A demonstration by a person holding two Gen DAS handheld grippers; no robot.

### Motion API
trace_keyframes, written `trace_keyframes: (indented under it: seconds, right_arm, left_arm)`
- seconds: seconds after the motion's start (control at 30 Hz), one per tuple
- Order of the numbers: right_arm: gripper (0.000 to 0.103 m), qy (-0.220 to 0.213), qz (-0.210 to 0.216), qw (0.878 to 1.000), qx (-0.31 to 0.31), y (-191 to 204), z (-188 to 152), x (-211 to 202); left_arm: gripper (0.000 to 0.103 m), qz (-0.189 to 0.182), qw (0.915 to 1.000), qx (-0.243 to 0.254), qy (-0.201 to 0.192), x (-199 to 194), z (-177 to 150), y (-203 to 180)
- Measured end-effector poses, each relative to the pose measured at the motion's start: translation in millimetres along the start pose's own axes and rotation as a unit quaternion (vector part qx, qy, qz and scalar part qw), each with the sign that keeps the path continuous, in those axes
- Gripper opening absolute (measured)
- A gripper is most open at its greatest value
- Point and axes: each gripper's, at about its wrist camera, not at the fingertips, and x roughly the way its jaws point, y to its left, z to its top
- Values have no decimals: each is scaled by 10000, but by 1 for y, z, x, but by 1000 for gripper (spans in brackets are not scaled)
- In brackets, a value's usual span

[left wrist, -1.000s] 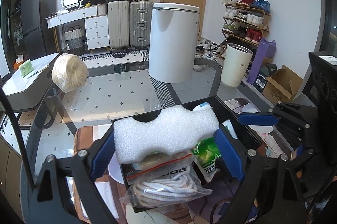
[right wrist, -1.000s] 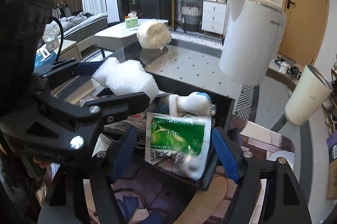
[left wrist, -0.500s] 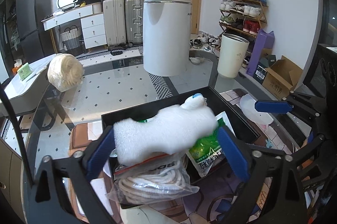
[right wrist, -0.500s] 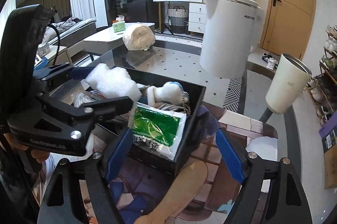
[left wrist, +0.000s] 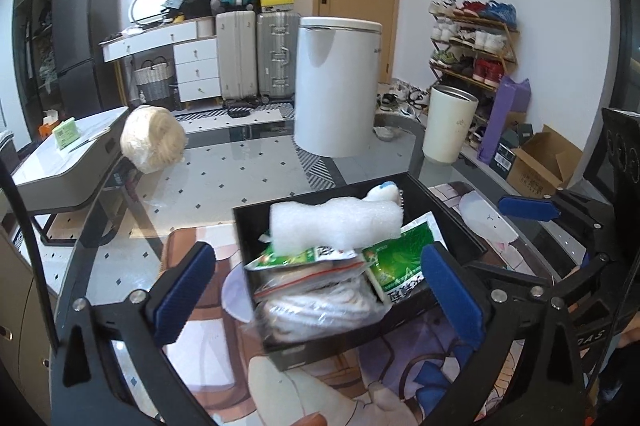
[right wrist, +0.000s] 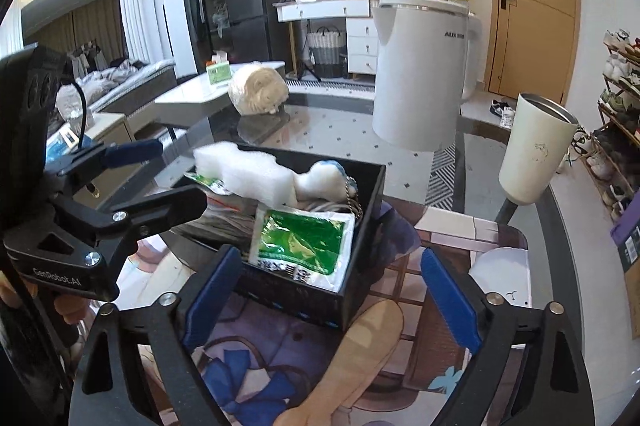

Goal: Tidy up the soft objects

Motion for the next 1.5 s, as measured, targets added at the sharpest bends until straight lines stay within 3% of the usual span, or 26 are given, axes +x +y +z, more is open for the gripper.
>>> trace_keyframes:
  seconds: [0.5, 1.0, 1.5]
  right_arm:
    - [102, -618, -22, 9981, -24, 23, -14, -20]
    - [102, -1211, 9, 9926, 47, 25, -34, -29]
    - [102, -1229, -106, 9924, -7, 28, -40, -27]
  left_arm:
    - [103, 417, 9986, -136, -310, -32, -31, 10]
    - [103, 580, 9966, -419, -403, -20, -52, 14]
    - [103, 556, 9959, -575, -424, -19, -56, 17]
